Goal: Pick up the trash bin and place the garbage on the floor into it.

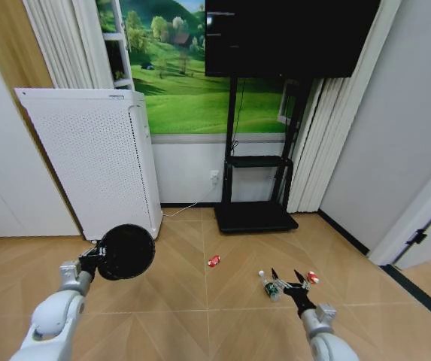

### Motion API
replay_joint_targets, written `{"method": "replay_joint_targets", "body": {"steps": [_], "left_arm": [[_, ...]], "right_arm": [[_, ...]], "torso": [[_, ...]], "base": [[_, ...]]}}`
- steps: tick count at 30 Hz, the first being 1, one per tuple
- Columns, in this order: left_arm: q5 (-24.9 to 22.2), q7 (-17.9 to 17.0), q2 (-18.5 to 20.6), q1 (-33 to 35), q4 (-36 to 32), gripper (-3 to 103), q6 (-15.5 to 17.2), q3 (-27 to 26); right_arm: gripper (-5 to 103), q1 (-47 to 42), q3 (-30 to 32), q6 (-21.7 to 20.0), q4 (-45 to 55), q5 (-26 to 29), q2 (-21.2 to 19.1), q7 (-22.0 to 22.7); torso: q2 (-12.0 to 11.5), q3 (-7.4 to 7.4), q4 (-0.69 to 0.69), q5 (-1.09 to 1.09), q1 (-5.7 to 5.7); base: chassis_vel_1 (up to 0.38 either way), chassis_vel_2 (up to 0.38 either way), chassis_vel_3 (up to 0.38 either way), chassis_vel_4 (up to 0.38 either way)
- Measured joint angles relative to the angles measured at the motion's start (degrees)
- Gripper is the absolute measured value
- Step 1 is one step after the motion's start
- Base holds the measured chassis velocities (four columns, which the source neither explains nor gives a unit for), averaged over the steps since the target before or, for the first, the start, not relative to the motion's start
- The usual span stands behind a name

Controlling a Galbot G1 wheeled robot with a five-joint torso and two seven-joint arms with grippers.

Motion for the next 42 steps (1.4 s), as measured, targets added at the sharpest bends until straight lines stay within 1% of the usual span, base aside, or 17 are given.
{"method": "replay_joint_targets", "body": {"steps": [2,4,9,15,23,31,32,36,37,42], "left_arm": [[0.0,0.0,0.0,0.1,-0.4,7,-0.6,0.0],[0.0,0.1,0.1,0.4,-1.1,7,-2.0,-0.1],[0.1,0.2,0.0,0.4,-1.6,7,-3.2,-0.1],[0.1,0.3,0.3,0.1,-1.6,7,-3.2,-0.1],[0.3,0.3,0.4,0.1,-1.3,7,-2.8,-0.1],[0.3,0.6,0.3,-0.1,-1.1,7,-2.6,-0.1],[0.3,0.6,0.2,-0.1,-1.1,7,-2.6,-0.1],[0.3,0.7,0.1,-0.1,-0.9,7,-2.6,-0.1],[0.3,0.8,0.1,-0.1,-0.9,7,-2.6,-0.2],[0.3,0.8,0.0,0.1,-0.9,7,-2.6,-0.2]], "right_arm": [[100,0.1,-0.3,-0.8,0.2,-0.5,-0.1,0.0],[100,0.3,-1.4,-1.7,0.6,-1.1,-0.6,-0.2],[100,1.4,-3.1,-2.4,1.4,-1.5,-0.8,-1.3],[100,2.8,-3.9,-2.4,1.2,-2.0,-0.7,-3.1],[100,2.1,-4.0,-1.6,1.1,-2.1,-0.9,-3.1],[100,1.8,-3.8,-1.5,1.2,-2.3,-0.8,-3.1],[100,1.8,-3.8,-1.5,1.2,-2.3,-0.8,-3.1],[100,1.7,-3.6,-1.4,1.2,-2.3,-0.7,-3.1],[100,1.7,-3.6,-1.2,1.1,-2.4,-0.7,-3.1],[100,1.5,-3.6,-0.4,0.8,-2.5,-0.6,-3.1]], "torso": [[0.0,0.0,0.0,0.0,0.0],[0.0,0.0,0.0,0.0,0.0],[0.0,0.0,0.0,0.0,0.0],[0.0,0.0,0.0,0.0,0.0],[0.0,-0.01,0.0,0.0,-0.01],[0.0,0.0,0.0,0.0,-0.01],[0.0,0.0,0.0,0.02,-0.01],[0.0,0.02,-0.01,-0.02,0.0],[0.0,0.01,-0.01,0.03,0.0],[0.0,0.01,0.0,0.0,0.0]], "base": [[0.0,0.0,0.0,0.0],[0.0,0.0,0.0,0.0],[0.0,0.0,0.0,0.0],[0.0,0.0,0.0,0.0],[-0.029,0.035,0.025,-0.031],[-0.161,0.167,0.178,-0.161],[-0.204,0.235,0.206,-0.214],[-0.207,0.201,0.208,-0.21],[-0.225,0.175,0.22,-0.217],[-0.171,0.163,0.163,-0.152]]}}
